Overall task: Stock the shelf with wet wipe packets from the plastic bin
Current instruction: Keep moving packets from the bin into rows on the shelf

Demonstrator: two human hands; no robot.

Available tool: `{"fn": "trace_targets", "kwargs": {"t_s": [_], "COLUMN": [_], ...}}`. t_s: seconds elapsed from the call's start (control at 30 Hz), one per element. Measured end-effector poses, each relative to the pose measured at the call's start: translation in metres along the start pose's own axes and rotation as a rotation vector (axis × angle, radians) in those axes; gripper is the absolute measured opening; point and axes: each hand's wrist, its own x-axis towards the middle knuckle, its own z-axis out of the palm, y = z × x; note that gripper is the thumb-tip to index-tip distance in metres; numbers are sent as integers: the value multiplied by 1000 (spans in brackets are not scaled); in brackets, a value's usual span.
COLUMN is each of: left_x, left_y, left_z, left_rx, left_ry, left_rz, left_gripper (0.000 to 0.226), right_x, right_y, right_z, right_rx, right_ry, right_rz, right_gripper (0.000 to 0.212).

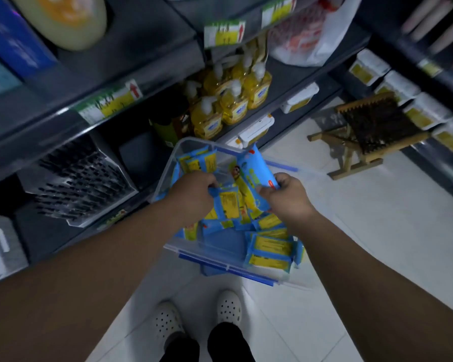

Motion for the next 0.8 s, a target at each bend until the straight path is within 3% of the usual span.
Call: {"fn": "trace_targets", "kwargs": {"t_s": [0.17, 0.33, 0.43, 0.63, 0.8], "left_x": [-43, -84, -107, -153, -182], "left_y": [49, 90, 113, 161, 184], "left_z": [-47, -94, -125, -180, -220], "left_rx": [55, -45, -110, -293, -417], "left_ry": [163, 234, 308, 466, 614], "left_rz": [138, 224, 263, 267, 260], "left_gripper": [32, 37, 36, 13, 47], "right_x": [-38, -75, -96, -140, -167], "right_y": [-49, -103, -137, -202, -251], "right_z": [-45, -94, -120, -164, -191], "right_rx": [82, 192, 285, 519, 695], "right_ry": [-32, -55, -58, -100, -200], "right_rz": [-48, -132, -203, -325, -316], "right_gripper": [28, 4, 11, 12, 32]}}
